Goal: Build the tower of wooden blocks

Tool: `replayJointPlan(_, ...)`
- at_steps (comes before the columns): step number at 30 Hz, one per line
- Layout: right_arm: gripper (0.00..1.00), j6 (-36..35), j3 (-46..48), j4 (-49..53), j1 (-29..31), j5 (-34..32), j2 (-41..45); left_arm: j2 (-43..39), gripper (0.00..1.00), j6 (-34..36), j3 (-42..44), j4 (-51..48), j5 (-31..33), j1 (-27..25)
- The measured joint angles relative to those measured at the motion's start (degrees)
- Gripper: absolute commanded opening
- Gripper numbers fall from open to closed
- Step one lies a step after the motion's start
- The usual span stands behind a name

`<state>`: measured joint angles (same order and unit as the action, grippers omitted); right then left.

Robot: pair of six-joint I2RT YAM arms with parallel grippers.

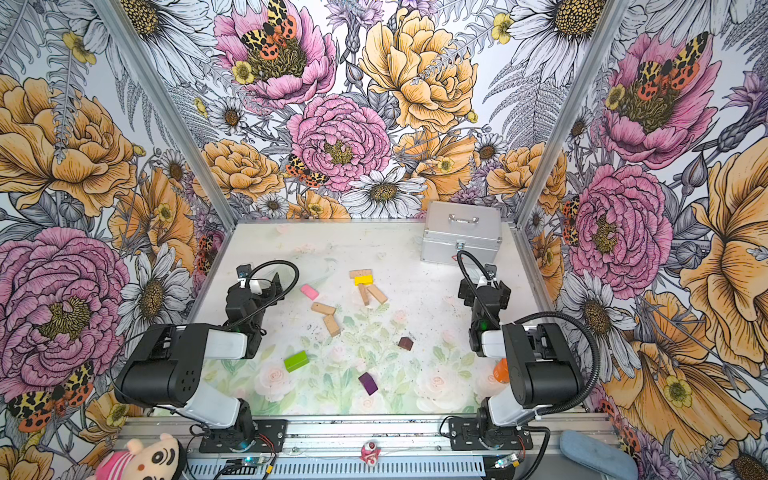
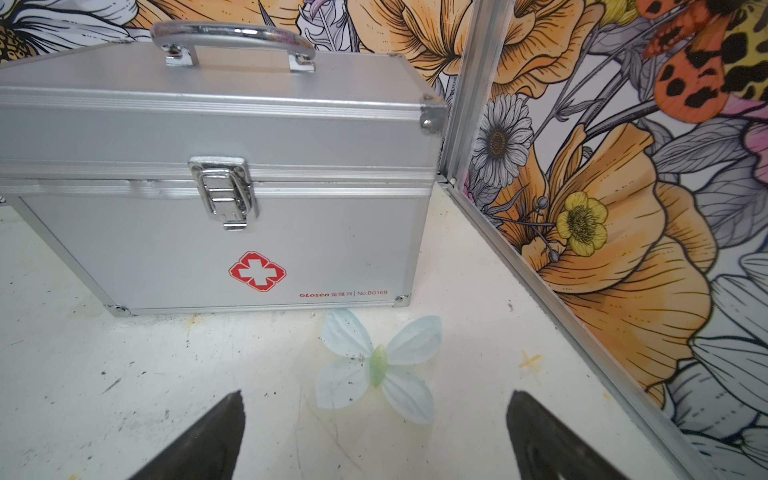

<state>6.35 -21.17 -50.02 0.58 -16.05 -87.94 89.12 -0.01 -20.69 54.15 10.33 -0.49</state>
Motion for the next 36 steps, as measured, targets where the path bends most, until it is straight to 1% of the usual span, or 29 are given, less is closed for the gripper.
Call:
replayJointPlan(14,1.0,0.0,0.0,0.0,0.0,0.04,0.0,0.0,0.99,0.02,-0.02,-0.39,-1.03,0.0)
replayJointPlan(18,1.0,0.0,0.0,0.0,0.22,-0.22,0.0,0.0,0.95,0.02,-0.02,-0.39,-1.25,0.0)
replayJointPlan(22,1.0,-0.04,0.0,-0.02,1.4,-2.21,0.02,0.0,0.94,0.04,-0.04,-0.46,-1.75,0.04)
replayJointPlan(24,0.98,-0.07,0.0,-0.04,1.84,-2.93,0.02,0.0,0.94,0.2,-0.42,-1.36,-2.32,0.04)
replayJointPlan(27,0.98,-0.5,0.24,-0.83,2.69,-4.13,0.07,-0.11,0.99,0.37,-0.92,-2.25,-2.67,0.04)
replayJointPlan(30,0.98,-1.18,0.68,-1.77,2.91,-4.79,0.11,-2.58,0.99,0.61,-2.43,-7.78,-2.38,-0.28)
replayJointPlan(33,0.98,-1.55,0.76,-1.53,2.99,-4.72,0.46,-7.56,0.99,1.2,-5.25,-14.25,-1.09,-1.92)
replayJointPlan(34,0.95,-1.75,0.7,-0.57,3.23,-5.11,1.05,-9.35,0.99,1.51,-6.03,-15.76,-0.37,-2.84)
replayJointPlan(35,0.93,-1.92,0.15,2.27,3.72,-6.05,2.34,-11.15,0.99,1.57,-6.69,-17.16,0.46,-3.91)
replayJointPlan(36,0.92,-2.23,-1.01,6.23,4.15,-6.58,4.0,-12.61,0.99,1.57,-7.15,-18.29,1.05,-4.85)
